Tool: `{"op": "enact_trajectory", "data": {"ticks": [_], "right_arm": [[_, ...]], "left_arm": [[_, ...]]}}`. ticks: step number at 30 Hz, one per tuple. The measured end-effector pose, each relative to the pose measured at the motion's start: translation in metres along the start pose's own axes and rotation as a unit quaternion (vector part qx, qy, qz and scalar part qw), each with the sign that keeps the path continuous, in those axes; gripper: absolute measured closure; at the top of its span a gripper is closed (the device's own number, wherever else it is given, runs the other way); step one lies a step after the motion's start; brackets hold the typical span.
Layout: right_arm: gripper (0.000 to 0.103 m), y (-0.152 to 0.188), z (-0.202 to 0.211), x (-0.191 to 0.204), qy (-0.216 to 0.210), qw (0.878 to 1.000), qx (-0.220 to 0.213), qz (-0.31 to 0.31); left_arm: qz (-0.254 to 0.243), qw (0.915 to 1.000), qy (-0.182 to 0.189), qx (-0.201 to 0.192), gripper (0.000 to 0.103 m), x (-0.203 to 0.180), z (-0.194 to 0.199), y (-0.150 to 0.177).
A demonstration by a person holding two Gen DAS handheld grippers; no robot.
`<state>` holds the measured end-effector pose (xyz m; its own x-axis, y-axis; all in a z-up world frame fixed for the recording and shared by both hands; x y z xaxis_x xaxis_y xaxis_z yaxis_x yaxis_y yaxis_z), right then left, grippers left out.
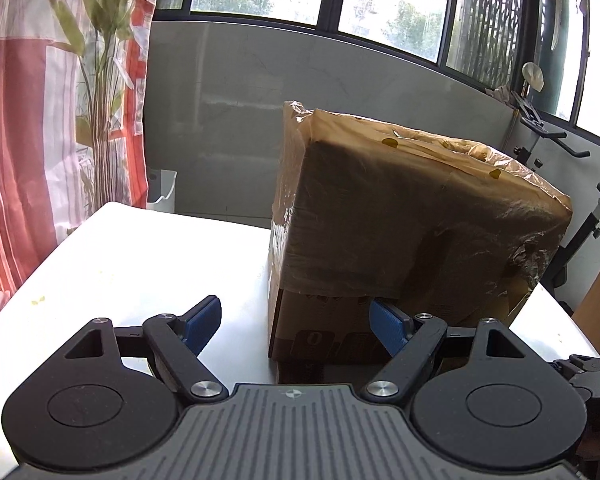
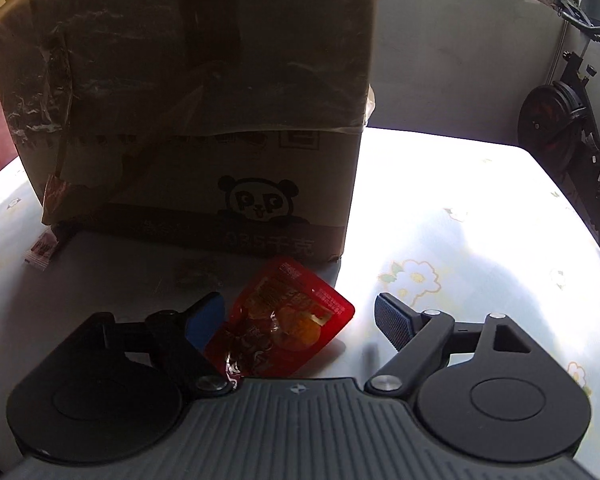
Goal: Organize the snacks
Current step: 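Grasp the red packet with the right tool while the left tool reaches toward a clear packet, then grasp the clear meat packet with the left tool while the right tool holds the red packet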
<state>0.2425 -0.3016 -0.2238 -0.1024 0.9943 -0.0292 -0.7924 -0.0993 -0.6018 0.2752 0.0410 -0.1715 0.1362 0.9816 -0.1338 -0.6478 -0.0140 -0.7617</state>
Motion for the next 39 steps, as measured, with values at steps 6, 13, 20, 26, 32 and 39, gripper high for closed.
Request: {"op": "enact_trajectory", "data": {"ticks": [6,13,20,26,32,39], "right_arm": [[0.016,0.027,0.016,-0.012,-0.005,1.000,0.002,0.013],[0.018,0.030,0.022,-0.010,-0.048,0.997,-0.032,0.053],[0.030,0.020,0.003,-0.018,-0.084,0.994,-0.019,0.072],[0.031,0.016,-0.007,-0.020,-0.084,0.993,-0.021,0.082],[0.034,0.011,-0.009,-0.002,-0.084,0.993,-0.030,0.080],[0.052,0.018,-0.007,-0.008,-0.081,0.994,-0.045,0.064]], "left_arm": [[0.015,0.9998,0.003,0.014,0.020,-0.001,-0.005,0.011],[0.015,0.9996,0.005,0.024,0.020,-0.003,-0.008,0.017],[0.016,0.9992,-0.003,0.038,0.020,0.000,-0.013,0.024],[0.010,0.9984,-0.006,0.056,0.020,-0.004,-0.023,0.031],[-0.004,0.9975,-0.008,0.070,0.020,-0.011,-0.032,0.038],[-0.010,0.9948,-0.014,0.100,0.021,-0.008,-0.048,0.047]]}}
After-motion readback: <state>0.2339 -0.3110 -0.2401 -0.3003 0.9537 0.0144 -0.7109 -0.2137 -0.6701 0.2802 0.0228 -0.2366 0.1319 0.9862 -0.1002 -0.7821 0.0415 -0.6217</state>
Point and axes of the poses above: each gripper's, at about its wrist camera, not at the fingertips, and z roughly against the way its jaws point, x to its left, y to its underside, the point moved 4 cm from there along -z, roughly the way its jaws point, and after that the axes turned 9 degrees about x, right-handed, at the moved point
